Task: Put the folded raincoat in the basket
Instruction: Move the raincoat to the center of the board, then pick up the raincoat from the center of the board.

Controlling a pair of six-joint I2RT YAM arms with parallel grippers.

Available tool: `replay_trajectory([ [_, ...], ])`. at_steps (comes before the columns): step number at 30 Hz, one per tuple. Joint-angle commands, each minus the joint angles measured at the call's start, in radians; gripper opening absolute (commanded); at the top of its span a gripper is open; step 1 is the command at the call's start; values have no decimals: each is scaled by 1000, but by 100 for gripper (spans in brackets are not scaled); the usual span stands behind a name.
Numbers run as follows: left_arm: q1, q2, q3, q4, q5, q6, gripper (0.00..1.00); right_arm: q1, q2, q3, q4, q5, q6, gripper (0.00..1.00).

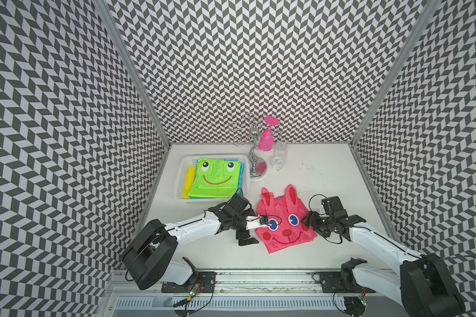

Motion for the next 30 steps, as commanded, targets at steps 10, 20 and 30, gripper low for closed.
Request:
replay_trajectory([
  [10, 81, 6, 71, -119, 56, 108, 99, 122, -45, -93, -81, -166, -29, 74],
  [20, -36, 123, 92, 13, 75, 31, 94, 120, -136, -156, -104, -167, -2, 80],
  [30, -83, 208, 136, 31, 54, -57, 93, 120, -59, -261, 77, -262, 9, 73],
])
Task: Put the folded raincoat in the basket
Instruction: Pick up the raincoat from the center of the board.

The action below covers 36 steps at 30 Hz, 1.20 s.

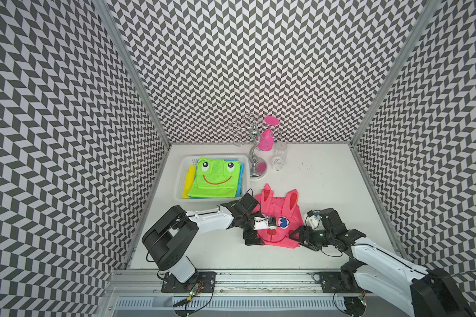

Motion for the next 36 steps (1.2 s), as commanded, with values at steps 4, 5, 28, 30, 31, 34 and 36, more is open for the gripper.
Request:
replay_trajectory([
  [4, -9, 32, 48, -18, 22, -35, 93, 2, 101, -59, -42, 38, -19, 67],
  [5, -9, 38, 50, -20, 17, -35, 93, 2, 105, -60, -31, 30, -17, 64],
  [28, 39, -254, 15, 19, 148, 191, 100, 0, 62, 143, 31, -245, 178, 0],
  [30, 32, -267, -34, 147, 167, 158, 100, -1, 53, 172, 24, -255, 220, 0],
  [31, 15, -268, -57, 218, 131, 132, 100, -1, 53, 190, 12, -253, 227, 0],
  [34, -46, -283, -151, 401, -2, 130, 100, -4, 65, 237, -34, -233, 242, 0],
  [36, -83, -284, -208, 491, -59, 122, 100, -7, 71, 251, -28, -234, 282, 0],
])
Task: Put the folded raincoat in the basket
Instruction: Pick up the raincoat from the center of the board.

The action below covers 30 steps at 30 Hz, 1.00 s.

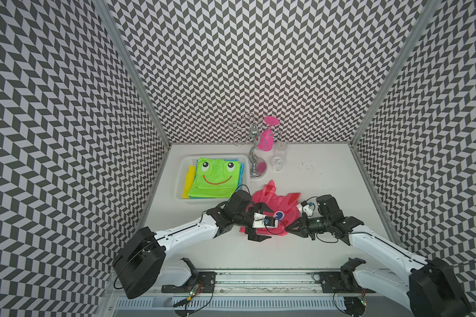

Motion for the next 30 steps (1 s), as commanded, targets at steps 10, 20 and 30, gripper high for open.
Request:
replay_trajectory([
  [10, -100, 70, -148, 491, -344, -97, 65, -14, -58, 29, 87, 6, 202, 0],
  [20, -90, 153, -96, 546, -381, -157, 0, -187, -79, 31, -52, 44, 106, 42],
  [30, -50, 164, -36, 489, -277, -283, 0, -340, -72, -128, 178, 30, 196, 97],
])
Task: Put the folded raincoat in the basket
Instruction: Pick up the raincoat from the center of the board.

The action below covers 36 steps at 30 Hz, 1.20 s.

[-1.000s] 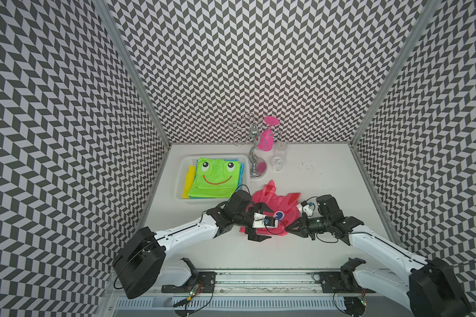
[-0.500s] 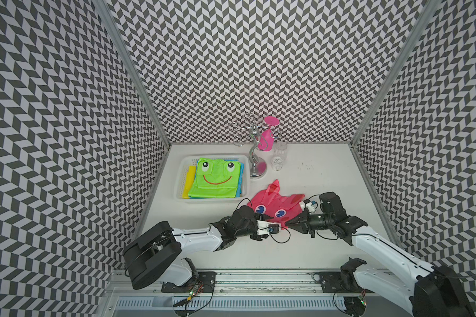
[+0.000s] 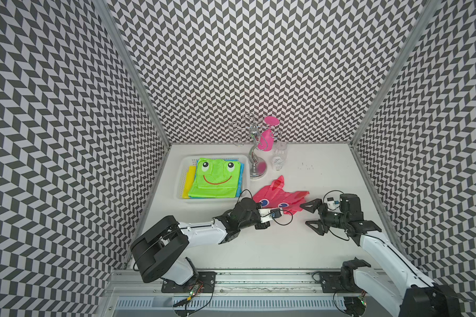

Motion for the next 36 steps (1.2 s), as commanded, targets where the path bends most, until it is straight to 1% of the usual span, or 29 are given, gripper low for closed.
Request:
replay_trajectory([
  [1, -3, 3, 20, -1, 72, -44, 0, -4, 72, -41, 185, -52, 46, 98],
  [3, -3, 3, 23, -13, 89, -39, 0, -4, 146, -15, 200, -80, 15, 98],
  [6, -6, 3, 22, -26, 105, -28, 0, -7, 194, -4, 223, -104, 9, 98],
  [9, -8, 4, 21, -38, 108, -17, 0, -33, 186, 9, 203, -123, 13, 98],
  [12, -9, 19, 19, -48, 90, -1, 0, -88, 154, 15, 182, -145, 26, 98],
  [16, -10, 42, 26, -54, 73, -2, 0, -130, 122, 42, 118, -138, 16, 98],
  [18, -9, 45, 31, -53, 69, -9, 0, -119, 125, 43, 128, -124, 33, 98],
  [20, -9, 48, 43, -59, 74, -19, 0, -91, 135, 14, 204, -118, 78, 98],
  [23, -8, 48, 55, -77, 73, -22, 0, -4, 178, -40, 297, -78, 120, 98],
  [25, -6, 44, 53, -85, 81, -20, 0, 40, 220, -84, 397, -88, 172, 97],
  [27, -7, 39, 47, -85, 101, -17, 0, 50, 247, -105, 486, -95, 212, 94],
  [28, -6, 38, 44, -87, 114, -17, 0, 51, 251, -103, 497, -92, 217, 92],
  [30, -6, 32, 39, -96, 155, -18, 1, 51, 250, -89, 494, -82, 220, 86],
  [33, -6, 20, 34, -102, 196, -11, 2, 57, 248, -67, 467, -62, 231, 68],
  [36, -6, 8, 32, -116, 226, 0, 3, 78, 235, -88, 522, -38, 292, 63],
])
